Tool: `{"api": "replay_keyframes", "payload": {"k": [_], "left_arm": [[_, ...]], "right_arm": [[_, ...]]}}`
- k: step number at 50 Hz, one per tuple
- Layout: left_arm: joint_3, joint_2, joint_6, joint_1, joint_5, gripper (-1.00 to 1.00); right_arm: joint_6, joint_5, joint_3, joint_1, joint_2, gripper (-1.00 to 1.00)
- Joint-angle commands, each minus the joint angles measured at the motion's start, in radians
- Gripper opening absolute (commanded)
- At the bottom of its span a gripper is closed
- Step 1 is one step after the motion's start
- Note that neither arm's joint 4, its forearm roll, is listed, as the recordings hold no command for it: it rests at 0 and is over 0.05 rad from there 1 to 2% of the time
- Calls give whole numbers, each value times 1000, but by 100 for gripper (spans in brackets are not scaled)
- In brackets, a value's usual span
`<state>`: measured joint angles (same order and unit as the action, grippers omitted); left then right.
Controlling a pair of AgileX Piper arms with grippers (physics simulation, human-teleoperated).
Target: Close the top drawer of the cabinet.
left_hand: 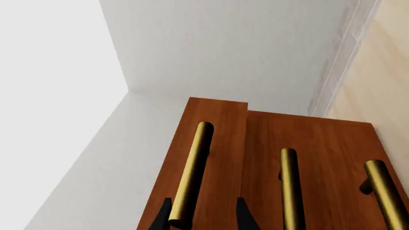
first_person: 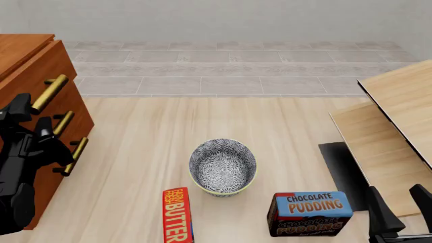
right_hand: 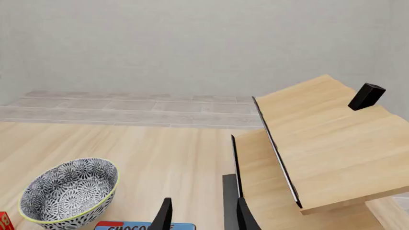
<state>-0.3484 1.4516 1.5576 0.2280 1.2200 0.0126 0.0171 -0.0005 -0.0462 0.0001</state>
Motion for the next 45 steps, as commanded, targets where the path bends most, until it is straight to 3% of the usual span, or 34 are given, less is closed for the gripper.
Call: {"api": "replay_keyframes", "payload": {"k": [1,45], "left_arm": [[-10,6,-3,34,0,100],[-17,16,-9,96,0,100]], "right_arm": [[4,-1,0,-3,0,100],[-1,5,0,-5,0,100]]}}
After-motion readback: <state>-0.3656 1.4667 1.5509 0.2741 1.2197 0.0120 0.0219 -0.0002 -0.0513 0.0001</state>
